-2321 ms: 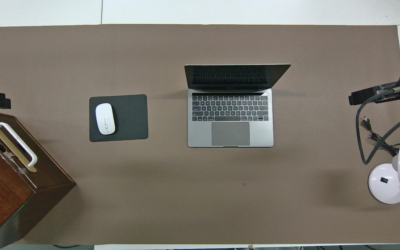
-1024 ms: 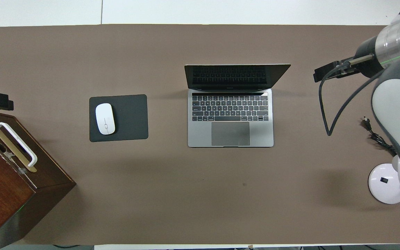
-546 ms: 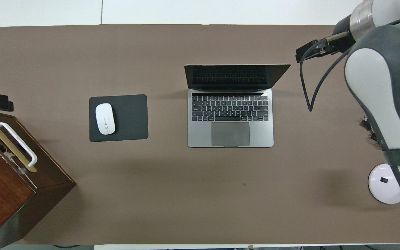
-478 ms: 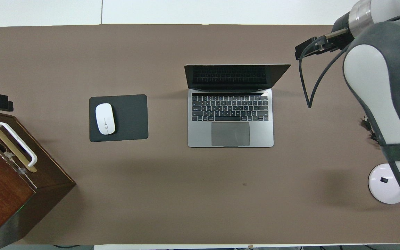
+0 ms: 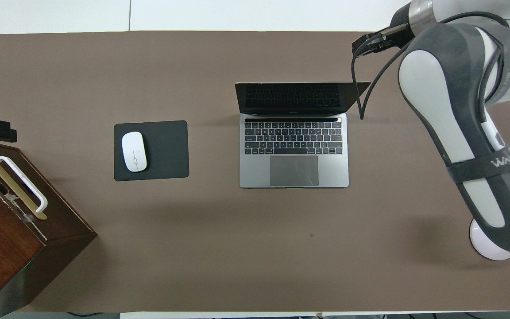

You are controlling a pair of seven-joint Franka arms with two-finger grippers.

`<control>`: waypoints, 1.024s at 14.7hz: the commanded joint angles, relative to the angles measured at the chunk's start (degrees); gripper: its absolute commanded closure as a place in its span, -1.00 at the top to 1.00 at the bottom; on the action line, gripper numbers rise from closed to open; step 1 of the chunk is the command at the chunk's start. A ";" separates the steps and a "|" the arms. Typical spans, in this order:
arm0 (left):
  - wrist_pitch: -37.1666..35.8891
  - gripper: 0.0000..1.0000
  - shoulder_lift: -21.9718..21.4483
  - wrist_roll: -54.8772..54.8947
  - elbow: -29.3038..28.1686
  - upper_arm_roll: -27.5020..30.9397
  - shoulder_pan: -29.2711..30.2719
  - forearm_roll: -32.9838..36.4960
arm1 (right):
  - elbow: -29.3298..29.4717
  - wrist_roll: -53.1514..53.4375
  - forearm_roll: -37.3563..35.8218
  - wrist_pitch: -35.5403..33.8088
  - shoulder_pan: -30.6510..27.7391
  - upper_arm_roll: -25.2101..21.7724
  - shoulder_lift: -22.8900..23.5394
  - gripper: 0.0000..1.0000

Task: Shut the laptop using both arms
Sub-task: 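Reach the right gripper toward the top edge of the laptop screen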

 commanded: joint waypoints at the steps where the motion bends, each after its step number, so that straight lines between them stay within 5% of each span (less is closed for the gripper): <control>1: -0.99 1.00 -0.71 -0.10 -0.44 -0.06 0.06 -0.63 | 4.31 0.76 0.37 0.76 -0.60 0.71 3.57 -0.84; 2: -0.91 1.00 -1.06 -0.10 -0.70 -0.23 0.06 -0.63 | 4.40 0.68 0.37 1.45 -0.34 0.98 4.01 -1.00; 15: 1.19 1.00 -2.29 -0.28 -3.24 -0.23 -0.29 -0.63 | 3.61 1.55 0.55 9.88 0.90 2.47 8.76 -1.00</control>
